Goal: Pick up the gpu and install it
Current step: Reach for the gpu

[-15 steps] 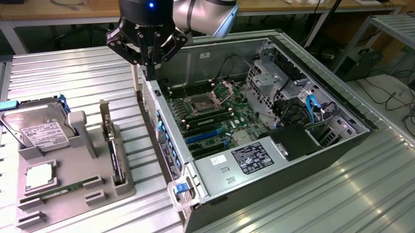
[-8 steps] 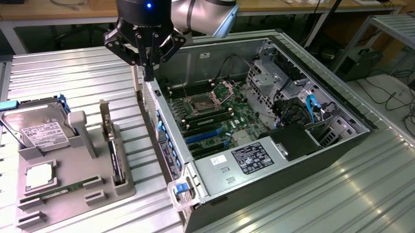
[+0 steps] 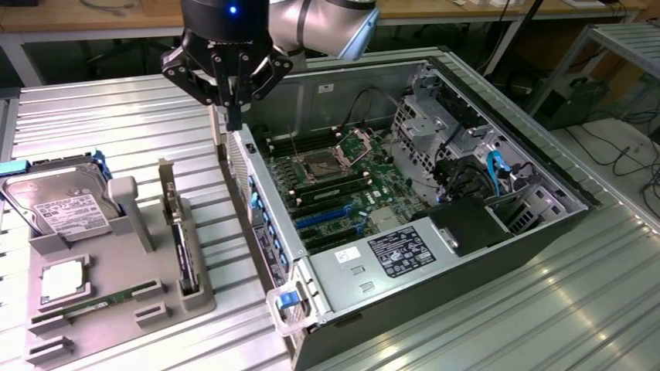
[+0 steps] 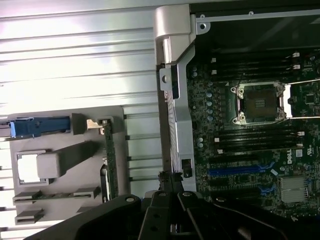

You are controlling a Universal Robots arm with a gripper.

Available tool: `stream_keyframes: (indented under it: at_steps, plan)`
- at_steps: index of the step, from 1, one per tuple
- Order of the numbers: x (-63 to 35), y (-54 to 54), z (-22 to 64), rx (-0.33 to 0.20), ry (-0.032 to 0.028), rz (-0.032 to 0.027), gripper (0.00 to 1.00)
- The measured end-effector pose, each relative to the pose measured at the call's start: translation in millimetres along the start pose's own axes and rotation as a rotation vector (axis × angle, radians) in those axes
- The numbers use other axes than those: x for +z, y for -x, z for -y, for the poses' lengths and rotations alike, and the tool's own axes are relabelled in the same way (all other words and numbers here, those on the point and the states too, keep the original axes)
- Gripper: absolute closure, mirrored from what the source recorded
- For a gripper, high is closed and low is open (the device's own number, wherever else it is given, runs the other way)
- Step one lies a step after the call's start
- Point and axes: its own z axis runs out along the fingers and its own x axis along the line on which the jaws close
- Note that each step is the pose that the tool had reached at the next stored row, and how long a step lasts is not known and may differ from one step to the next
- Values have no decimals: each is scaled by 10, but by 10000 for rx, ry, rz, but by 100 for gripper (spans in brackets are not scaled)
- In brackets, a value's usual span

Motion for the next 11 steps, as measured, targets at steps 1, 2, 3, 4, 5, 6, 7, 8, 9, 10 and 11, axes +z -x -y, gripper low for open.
stream_keyframes:
  at_steps: [1,2,3,4,5,6,7,8,9,10,11]
  plan:
    - [0,-4,2,0,0,-1,89]
    - [0,-13,5,0,0,-3,89]
    - [0,-22,11,0,0,-7,89]
    - [0,-26,13,0,-1,-9,89]
    - [0,-30,15,0,-1,-10,89]
    - [0,-34,17,0,-1,-11,89]
    - [0,-38,18,0,-1,-12,89]
    - [0,-41,20,1,-1,-13,89]
    - [0,-45,21,0,-1,-14,89]
    - [0,-49,23,1,-1,-15,89]
    - [0,-54,24,1,-1,-15,89]
